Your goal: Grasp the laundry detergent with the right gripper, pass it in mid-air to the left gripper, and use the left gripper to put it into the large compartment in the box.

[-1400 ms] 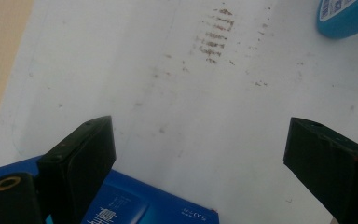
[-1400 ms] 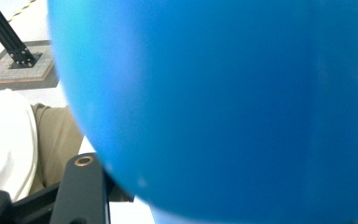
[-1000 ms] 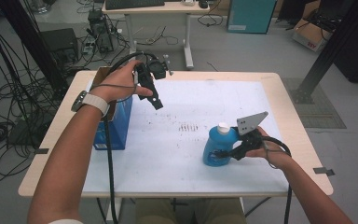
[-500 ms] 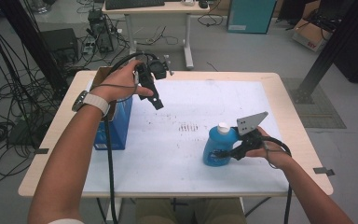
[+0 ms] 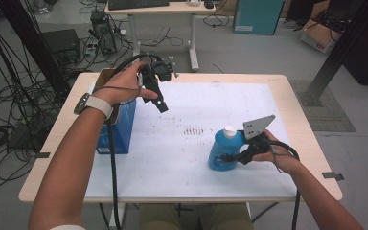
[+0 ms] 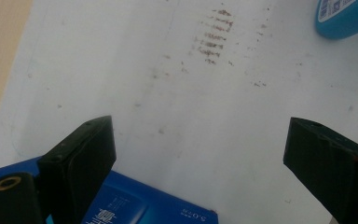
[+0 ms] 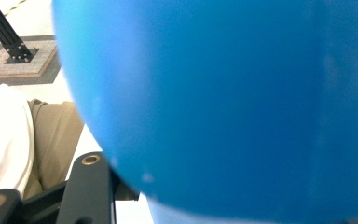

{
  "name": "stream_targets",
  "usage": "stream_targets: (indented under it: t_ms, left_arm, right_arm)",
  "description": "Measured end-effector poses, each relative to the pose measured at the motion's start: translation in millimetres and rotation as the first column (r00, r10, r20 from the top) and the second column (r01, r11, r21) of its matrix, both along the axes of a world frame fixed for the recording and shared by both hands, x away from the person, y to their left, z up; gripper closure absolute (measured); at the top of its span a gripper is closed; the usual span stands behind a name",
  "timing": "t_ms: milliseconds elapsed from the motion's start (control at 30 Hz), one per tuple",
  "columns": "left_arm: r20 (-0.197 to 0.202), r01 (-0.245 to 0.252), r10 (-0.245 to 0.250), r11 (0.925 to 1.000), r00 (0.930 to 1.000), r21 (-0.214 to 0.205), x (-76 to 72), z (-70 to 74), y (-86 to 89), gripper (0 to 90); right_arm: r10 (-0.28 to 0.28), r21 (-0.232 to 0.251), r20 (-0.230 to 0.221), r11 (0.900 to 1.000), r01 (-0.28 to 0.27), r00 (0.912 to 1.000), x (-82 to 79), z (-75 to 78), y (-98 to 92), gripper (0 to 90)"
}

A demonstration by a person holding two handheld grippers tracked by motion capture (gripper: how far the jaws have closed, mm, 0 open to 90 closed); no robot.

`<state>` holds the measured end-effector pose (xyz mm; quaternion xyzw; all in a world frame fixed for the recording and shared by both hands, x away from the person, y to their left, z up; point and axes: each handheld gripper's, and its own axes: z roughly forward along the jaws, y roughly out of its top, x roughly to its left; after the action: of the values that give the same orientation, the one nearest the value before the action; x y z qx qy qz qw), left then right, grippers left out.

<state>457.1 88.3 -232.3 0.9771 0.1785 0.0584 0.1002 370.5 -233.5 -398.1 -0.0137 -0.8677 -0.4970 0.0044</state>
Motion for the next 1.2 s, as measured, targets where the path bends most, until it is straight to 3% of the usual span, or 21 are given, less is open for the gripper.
stream_targets:
  t_ms: [1200]
  left_arm:
    - [0.01,-0.005,0.005,1.0,0.9999,0.0,-1.4,0.1,0.6,9.7]
  right_arm:
    - [0.003,-0.004,-0.004,1.0,-0.003,1.0,0.7,0.3,0.0,43.0]
